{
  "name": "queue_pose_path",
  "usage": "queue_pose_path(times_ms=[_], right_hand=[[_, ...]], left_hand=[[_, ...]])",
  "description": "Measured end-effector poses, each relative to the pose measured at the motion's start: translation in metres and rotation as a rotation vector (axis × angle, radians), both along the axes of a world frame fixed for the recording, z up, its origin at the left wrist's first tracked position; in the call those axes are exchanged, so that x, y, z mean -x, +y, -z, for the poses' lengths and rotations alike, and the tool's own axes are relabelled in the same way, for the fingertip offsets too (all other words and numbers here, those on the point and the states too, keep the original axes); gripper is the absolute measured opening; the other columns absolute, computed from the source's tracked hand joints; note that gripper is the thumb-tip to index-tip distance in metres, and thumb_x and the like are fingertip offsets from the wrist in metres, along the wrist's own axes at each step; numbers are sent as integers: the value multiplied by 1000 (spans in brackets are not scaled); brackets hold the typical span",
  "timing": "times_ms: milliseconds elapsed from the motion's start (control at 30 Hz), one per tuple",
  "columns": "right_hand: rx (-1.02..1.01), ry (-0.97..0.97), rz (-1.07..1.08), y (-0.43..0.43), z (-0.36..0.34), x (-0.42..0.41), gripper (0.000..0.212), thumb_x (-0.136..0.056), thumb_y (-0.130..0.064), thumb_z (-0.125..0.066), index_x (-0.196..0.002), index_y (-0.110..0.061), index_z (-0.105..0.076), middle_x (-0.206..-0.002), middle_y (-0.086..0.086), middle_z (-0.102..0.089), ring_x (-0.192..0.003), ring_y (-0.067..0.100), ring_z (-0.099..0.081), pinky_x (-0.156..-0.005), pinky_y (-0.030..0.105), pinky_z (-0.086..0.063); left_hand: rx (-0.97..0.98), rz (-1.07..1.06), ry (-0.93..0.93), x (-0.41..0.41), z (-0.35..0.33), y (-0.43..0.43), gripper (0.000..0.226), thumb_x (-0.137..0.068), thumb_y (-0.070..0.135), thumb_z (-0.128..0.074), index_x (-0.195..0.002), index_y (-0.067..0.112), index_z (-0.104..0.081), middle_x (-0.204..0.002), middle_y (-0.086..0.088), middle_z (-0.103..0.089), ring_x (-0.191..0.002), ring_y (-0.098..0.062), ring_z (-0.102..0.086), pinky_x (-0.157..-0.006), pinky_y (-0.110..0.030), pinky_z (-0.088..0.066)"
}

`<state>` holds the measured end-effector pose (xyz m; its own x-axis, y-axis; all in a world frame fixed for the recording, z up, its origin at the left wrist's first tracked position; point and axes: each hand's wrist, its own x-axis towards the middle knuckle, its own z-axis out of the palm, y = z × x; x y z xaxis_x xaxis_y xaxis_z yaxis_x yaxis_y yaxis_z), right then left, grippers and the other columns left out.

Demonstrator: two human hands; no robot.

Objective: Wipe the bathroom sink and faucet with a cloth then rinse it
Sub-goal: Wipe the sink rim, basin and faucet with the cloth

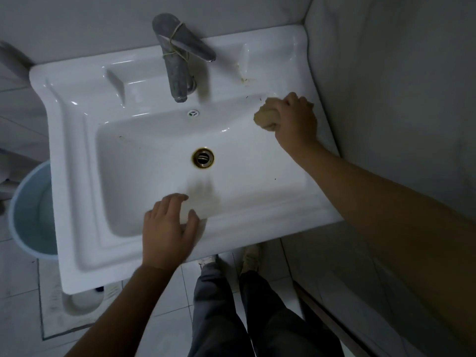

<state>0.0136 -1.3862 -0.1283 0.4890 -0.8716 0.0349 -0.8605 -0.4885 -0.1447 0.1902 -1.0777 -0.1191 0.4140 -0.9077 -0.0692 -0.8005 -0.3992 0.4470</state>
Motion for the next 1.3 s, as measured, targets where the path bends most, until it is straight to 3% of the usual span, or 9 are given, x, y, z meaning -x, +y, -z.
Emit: queue_pose_path(times_ms=[233,367,433,567,733,933,1100,1233,1300], right_hand=[[-71,-215,110,8,-8,7,45,-84,-27,-65,-128,-20,-57,-121,8,-53,-109,27,-53,-78,42,-54],[59,-414,76,-26,-18,-39,48,-84,-18,-52,-132,-22,-57,-118,8,-55,-103,25,-53,-71,34,-49],[76,-380,-11,-37,-13,-67,50,-84,-11,-52,-132,-24,-57,-121,6,-56,-105,26,-52,-73,32,-47],[99,-145,-95,-38,19,-104,51,-76,-14,-63,-128,-18,-60,-129,-1,-60,-110,33,-50,-92,43,-45],[108,-199,-161,-32,26,-78,53,-82,-7,-56,-135,-18,-57,-130,-5,-60,-110,29,-50,-94,37,-46],[-17,-300,-202,-9,16,-26,41,-87,-1,-50,-124,-11,-64,-123,5,-62,-110,28,-52,-78,40,-53],[92,-376,-79,-24,-15,-73,51,-85,-8,-51,-133,-24,-57,-128,2,-53,-117,24,-47,-67,26,-42],[105,-202,-46,-38,-2,-131,41,-81,-18,-60,-122,-19,-63,-123,4,-59,-117,31,-50,-90,35,-45],[161,-81,-26,-30,15,-138,36,-81,-21,-60,-117,-17,-65,-120,5,-61,-114,30,-52,-91,38,-43]], left_hand=[[116,45,-248,-109,-4,-125,49,-96,39,-53,-134,9,-55,-138,-17,-57,-122,-40,-54,-95,-48,-43],[49,97,-323,-143,15,-168,57,-96,46,-49,-138,8,-50,-145,-19,-51,-131,-40,-48,-104,-51,-40],[67,121,-334,-145,28,-169,57,-95,47,-47,-135,7,-50,-143,-20,-51,-131,-41,-47,-105,-51,-40],[45,90,-364,-135,46,-162,63,-98,48,-47,-147,8,-41,-157,-19,-37,-148,-38,-30,-120,-50,-25],[84,98,-385,-142,45,-162,60,-97,45,-48,-144,8,-45,-155,-17,-41,-145,-38,-35,-116,-50,-29],[71,108,-395,-142,45,-162,63,-95,43,-48,-149,10,-42,-157,-18,-39,-147,-38,-32,-117,-50,-27],[47,95,-395,-140,45,-162,65,-95,43,-48,-149,9,-40,-158,-18,-37,-149,-37,-28,-120,-50,-25],[53,95,-404,-139,45,-162,65,-95,44,-47,-149,8,-40,-158,-19,-36,-149,-37,-28,-120,-51,-25],[58,94,-396,-139,45,-162,64,-95,44,-46,-148,7,-41,-158,-18,-37,-149,-37,-28,-120,-51,-25]])
